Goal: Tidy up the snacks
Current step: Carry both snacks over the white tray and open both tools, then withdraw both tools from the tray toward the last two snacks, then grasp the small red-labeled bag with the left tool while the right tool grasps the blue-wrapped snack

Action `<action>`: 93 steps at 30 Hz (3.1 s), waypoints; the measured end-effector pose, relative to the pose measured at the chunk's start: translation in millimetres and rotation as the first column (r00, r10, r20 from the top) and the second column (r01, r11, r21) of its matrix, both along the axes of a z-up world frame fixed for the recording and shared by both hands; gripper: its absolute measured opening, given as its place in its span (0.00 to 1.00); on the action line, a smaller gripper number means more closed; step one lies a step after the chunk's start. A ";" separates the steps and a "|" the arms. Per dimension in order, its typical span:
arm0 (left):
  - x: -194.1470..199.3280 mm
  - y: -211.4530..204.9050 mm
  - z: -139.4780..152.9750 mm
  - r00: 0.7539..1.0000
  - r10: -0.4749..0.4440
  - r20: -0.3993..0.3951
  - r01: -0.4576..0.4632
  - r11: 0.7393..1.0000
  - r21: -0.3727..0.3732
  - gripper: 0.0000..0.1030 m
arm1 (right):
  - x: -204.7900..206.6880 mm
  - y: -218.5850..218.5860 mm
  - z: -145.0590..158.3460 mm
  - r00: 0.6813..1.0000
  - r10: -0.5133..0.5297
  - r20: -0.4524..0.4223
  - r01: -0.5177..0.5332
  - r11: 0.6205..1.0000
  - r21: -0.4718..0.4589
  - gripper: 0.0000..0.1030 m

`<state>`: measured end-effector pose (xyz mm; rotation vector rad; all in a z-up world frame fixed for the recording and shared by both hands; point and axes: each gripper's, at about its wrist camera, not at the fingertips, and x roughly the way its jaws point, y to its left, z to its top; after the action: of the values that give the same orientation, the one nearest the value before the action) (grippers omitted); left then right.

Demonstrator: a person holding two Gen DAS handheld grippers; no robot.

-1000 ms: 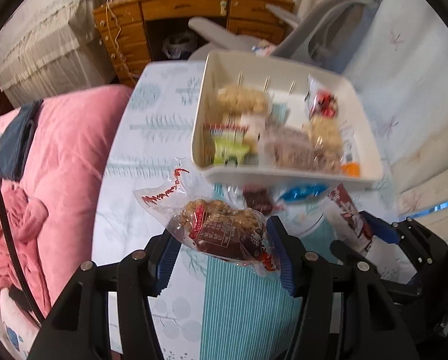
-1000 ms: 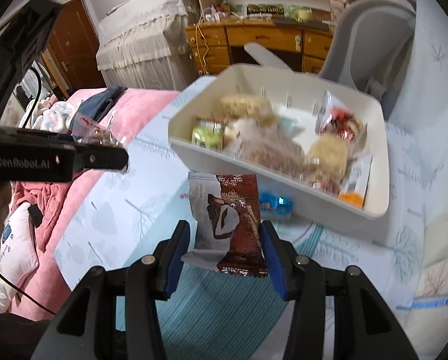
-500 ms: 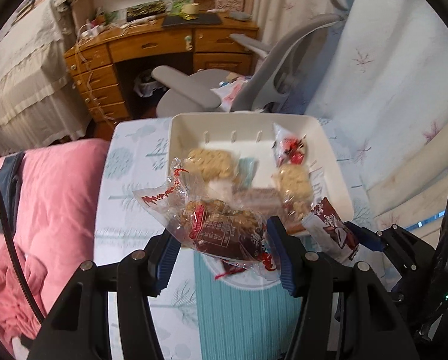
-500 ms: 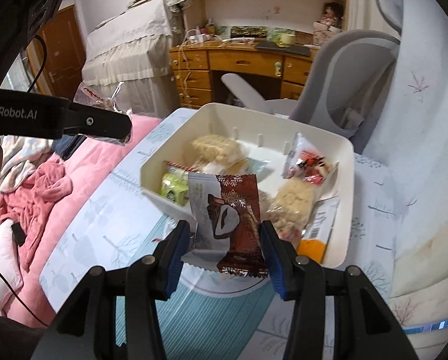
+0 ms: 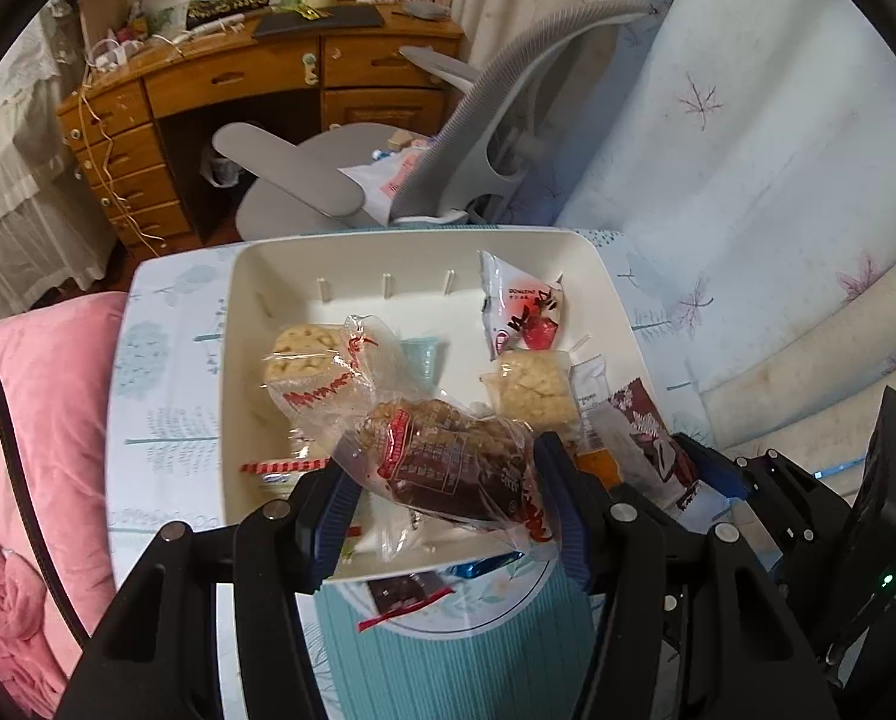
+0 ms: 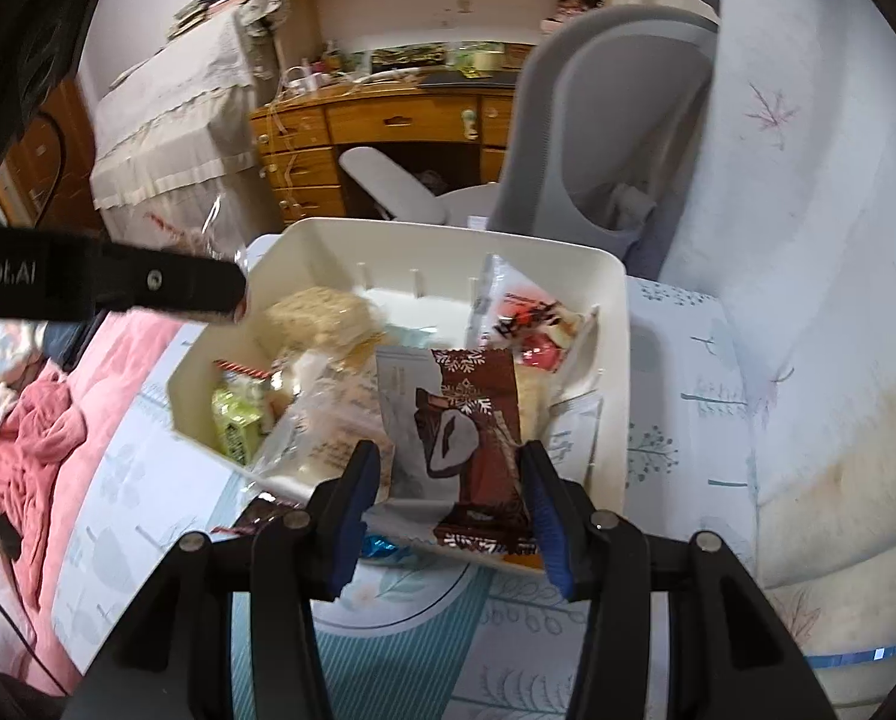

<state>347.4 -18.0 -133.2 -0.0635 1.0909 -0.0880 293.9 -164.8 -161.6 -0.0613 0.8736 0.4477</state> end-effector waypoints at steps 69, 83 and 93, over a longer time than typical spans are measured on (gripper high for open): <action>-121.1 34.2 -112.3 0.894 0.411 -0.180 -0.439 0.884 -0.160 0.78 | -82.7 1.9 -62.9 0.979 0.174 -0.106 -0.174 0.985 0.010 0.63; -78.7 31.4 -170.2 0.869 0.400 -0.292 -0.454 0.878 -0.150 0.78 | -68.2 23.8 -101.1 0.977 0.207 -0.061 -0.212 0.972 -0.103 0.63; -55.4 20.4 -186.3 0.878 0.387 -0.282 -0.415 0.909 -0.046 0.77 | -66.0 41.1 -119.9 0.959 0.285 0.000 -0.280 0.943 -0.179 0.63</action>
<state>292.0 2.4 -319.5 -0.4068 1.3227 0.2460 227.9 -123.7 -281.5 -0.3604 0.8811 0.6351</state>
